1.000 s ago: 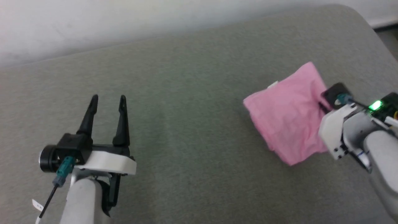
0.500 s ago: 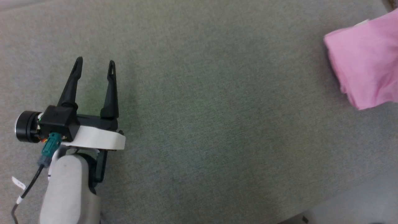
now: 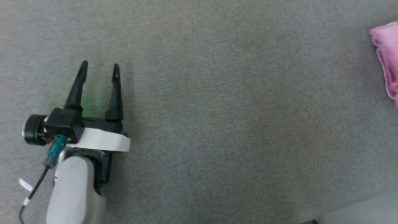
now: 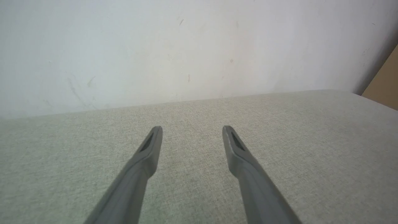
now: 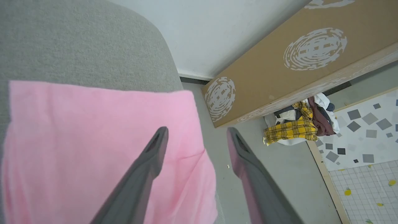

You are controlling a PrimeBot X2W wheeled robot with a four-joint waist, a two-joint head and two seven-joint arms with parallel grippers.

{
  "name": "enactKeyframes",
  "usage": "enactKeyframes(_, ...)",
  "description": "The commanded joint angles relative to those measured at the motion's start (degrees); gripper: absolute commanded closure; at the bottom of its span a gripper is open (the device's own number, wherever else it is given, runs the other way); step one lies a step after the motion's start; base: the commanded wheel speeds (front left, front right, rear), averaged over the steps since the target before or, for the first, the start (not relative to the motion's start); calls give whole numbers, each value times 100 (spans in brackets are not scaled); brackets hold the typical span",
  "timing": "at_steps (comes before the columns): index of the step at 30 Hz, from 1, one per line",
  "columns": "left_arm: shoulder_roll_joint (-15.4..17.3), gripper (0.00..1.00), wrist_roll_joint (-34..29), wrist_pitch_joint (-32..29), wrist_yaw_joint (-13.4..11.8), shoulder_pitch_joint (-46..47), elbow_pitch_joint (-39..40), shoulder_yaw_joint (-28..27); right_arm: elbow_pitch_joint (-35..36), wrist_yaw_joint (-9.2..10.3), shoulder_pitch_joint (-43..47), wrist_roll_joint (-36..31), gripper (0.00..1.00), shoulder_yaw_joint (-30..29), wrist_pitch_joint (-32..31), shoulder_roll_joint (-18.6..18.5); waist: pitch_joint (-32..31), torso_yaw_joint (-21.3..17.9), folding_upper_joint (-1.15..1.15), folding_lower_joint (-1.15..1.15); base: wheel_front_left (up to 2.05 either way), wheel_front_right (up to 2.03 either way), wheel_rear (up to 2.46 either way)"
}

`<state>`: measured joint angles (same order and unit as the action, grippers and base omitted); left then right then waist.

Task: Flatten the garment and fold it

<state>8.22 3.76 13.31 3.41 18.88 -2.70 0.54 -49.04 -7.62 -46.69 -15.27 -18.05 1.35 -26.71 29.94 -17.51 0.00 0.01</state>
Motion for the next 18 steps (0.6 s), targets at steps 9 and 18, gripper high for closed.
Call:
enactKeyframes(9,-272,0,302,159,-191,-478,-509,-65,773,13,608,332,0,-145,537,385,-1478,701,0,-1,0,0,0)
enactKeyframes(18,-433,0,553,167,-207,-1031,-634,-54,3114,13,2332,1598,0,277,448,1107,-2363,1286,0,-1,0,0,0)
